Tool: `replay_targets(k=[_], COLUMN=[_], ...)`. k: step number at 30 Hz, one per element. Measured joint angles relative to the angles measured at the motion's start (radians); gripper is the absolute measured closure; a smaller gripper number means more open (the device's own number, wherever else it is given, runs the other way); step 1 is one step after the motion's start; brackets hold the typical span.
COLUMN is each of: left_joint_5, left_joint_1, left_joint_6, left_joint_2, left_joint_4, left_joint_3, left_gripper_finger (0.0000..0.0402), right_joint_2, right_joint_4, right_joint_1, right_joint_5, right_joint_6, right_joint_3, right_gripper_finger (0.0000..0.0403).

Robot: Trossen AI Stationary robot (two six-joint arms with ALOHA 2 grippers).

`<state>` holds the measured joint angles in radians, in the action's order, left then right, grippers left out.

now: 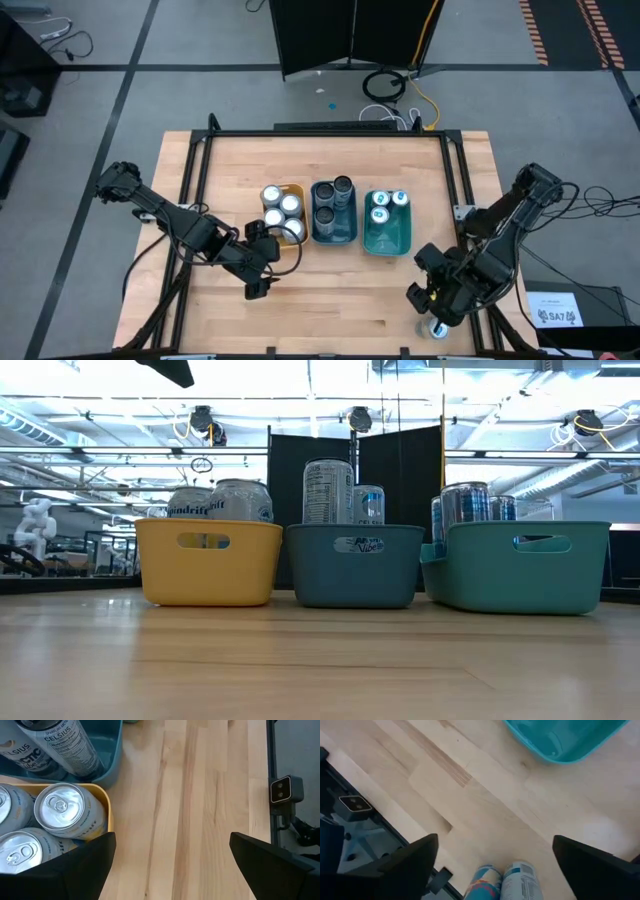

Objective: Sort soda cans
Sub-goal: Put the blue soda can into the green bin

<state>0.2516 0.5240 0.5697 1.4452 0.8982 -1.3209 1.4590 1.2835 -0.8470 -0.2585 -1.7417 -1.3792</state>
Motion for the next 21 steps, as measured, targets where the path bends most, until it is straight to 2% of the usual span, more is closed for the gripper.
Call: replay_targets(k=[3, 9, 16, 21], left_joint_5=[0.0, 0.0, 0.0, 0.0], left_joint_1=[0.0, 0.0, 0.0, 0.0], left_joint_6=[0.0, 0.0, 0.0, 0.0], left_joint_2=[0.0, 0.0, 0.0, 0.0], left_joint_4=[0.0, 0.0, -0.002, -0.002], left_joint_3=[0.0, 0.0, 0.0, 0.0], left_gripper_finger=[0.0002, 0.0002, 0.0002, 0.0002], right_joint_2=[0.0, 0.0, 0.0, 0.026], right_joint_4=[-0.01, -0.057, -0.236, -0.37], right_joint_1=[0.0, 0.001, 0.005, -0.002], right_joint_5=[-0.002, -0.002, 0.004, 0.096], right_joint_6=[0.04, 0.141, 0.52, 0.782], right_joint_3=[0.0, 0.0, 0.0, 0.0], right_gripper_finger=[0.0007, 0.0019, 0.0021, 0.0021])
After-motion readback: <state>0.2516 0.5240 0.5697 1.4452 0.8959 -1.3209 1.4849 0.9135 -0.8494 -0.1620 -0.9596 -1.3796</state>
